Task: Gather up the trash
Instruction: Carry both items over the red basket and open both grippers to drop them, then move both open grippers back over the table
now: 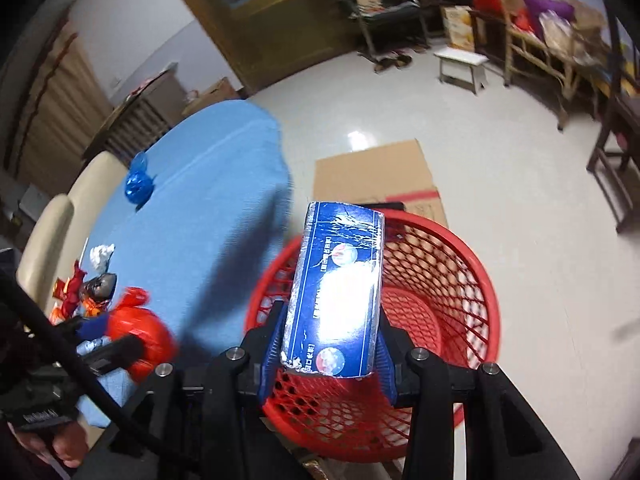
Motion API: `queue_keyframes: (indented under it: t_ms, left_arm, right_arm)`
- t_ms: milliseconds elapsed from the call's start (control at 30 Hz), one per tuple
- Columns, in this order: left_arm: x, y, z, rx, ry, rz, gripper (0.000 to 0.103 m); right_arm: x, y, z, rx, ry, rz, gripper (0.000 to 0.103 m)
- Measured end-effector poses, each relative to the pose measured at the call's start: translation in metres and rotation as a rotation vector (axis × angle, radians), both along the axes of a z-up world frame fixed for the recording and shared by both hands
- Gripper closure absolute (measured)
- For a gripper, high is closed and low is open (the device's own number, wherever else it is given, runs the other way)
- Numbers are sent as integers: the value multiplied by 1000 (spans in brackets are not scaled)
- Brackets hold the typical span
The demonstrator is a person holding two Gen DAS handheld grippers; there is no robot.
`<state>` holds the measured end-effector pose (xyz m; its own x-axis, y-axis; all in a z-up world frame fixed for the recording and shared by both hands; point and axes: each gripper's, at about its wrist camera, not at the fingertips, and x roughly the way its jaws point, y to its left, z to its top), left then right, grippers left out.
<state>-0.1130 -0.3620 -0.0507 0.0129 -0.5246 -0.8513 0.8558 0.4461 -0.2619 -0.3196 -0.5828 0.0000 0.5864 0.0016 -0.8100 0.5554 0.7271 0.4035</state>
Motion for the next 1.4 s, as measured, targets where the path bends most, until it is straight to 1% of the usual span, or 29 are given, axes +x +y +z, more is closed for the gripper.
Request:
queue_keyframes:
  t_ms: [133, 167, 200, 267, 367, 500, 600, 667, 733, 833, 967, 1033, 1067, 1100, 1233, 1300, 1400]
  left_arm:
    - [-20, -23, -15, 42, 21, -50, 39]
    - [-23, -29, -21, 56, 29, -62, 38]
    - [-24, -32, -26, 66, 36, -68, 38]
    - [-24, -36, -31, 83, 40, -68, 37]
    - [-21, -41, -35, 91, 49, -58, 36]
    - [-15, -46, -39, 94, 50, -19, 33]
    - [-16, -49, -39, 98, 47, -27, 31]
    - [-19, -53, -41, 102, 37, -41, 31]
    - [-19, -49, -34, 88, 33, -43, 31]
    - [-13, -40, -24, 67, 14, -20, 31]
    - [0, -14, -4, 23, -11, 45, 31]
    - [6, 1, 6, 5, -31, 79, 31]
    - [10, 14, 13, -9, -46, 108, 31]
    - [12, 22, 17, -18, -57, 126, 31]
    - [22, 67, 38, -44, -118, 218, 31]
    - [26, 91, 46, -49, -154, 266, 31]
    - [32, 138, 57, -55, -203, 355, 31]
  right_arm:
    - [-15, -20, -14, 60, 1, -32, 58]
    - [-18, -24, -17, 76, -1, -35, 56]
    - [-21, -27, -19, 87, -3, -43, 50]
    - [-32, -31, -23, 91, -13, -69, 48]
    - [-41, -41, -27, 101, -28, -111, 48]
    - [-51, -57, -32, 94, -30, -184, 48]
    - [-57, -68, -40, 97, -13, -244, 48]
    - [-62, -73, -46, 97, 16, -287, 48]
    - [-67, -79, -54, 109, 38, -322, 48]
    - [-69, -83, -67, 136, 68, -348, 48]
    - [-64, -78, -79, 199, 63, -351, 48]
    - [-60, -72, -80, 207, 53, -346, 47]
    - [-56, -68, -80, 193, 56, -352, 45]
    - [-53, -66, -79, 186, 53, -358, 45]
    - [-36, -52, -77, 216, 33, -326, 45]
    - [-30, -44, -75, 180, 50, -321, 45]
    - [-33, -41, -58, 50, 61, -372, 45]
